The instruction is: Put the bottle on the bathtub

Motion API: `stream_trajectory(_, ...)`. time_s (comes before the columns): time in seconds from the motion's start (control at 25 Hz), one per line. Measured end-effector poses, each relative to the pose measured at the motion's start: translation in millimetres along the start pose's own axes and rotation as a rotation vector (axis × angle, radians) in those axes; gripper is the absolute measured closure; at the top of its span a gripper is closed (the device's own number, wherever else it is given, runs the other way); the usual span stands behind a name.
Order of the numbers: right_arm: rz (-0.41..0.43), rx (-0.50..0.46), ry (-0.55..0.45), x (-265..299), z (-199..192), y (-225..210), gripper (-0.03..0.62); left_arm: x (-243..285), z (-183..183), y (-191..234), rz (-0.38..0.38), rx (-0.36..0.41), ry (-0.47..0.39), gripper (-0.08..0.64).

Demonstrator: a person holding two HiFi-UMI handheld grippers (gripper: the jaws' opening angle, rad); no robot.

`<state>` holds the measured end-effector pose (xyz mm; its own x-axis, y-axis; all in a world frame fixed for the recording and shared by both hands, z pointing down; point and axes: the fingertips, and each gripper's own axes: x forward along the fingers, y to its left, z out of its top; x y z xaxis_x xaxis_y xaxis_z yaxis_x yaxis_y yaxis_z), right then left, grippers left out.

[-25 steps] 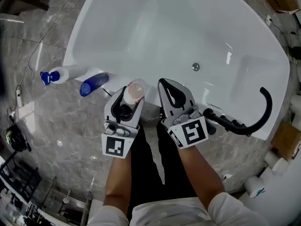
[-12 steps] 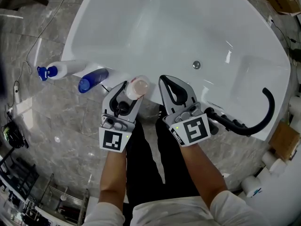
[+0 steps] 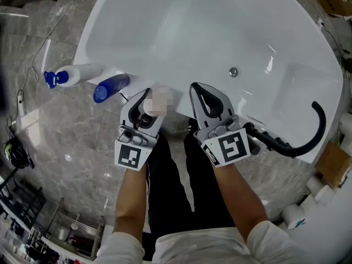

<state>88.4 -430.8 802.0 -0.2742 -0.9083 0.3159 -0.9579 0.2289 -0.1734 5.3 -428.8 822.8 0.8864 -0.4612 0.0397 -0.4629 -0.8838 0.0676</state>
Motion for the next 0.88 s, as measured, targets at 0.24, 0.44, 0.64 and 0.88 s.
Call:
stream_trajectory(0.24,-0.008,0.025,-0.003,-5,1,-2,0.577,-10,-5,-3,0.028,-0.01,0.035,0.339)
stream_trajectory(0.44,-0.01,0.023,-0.013,-13,11,-3,0.577,-12,-8,-2,0.053,0.006,0.119,0.345)
stream_trajectory(0.64,-0.005,0.019,-0.02,-17,19,-4,0.577,-13,-9,-1,0.08,-0.029,0.122,0.34)
stream_trajectory(0.88,-0.012,0.018,-0.017,-31,24,-13,0.577,-17,-17,-2,0.118,-0.068,0.155,0.307)
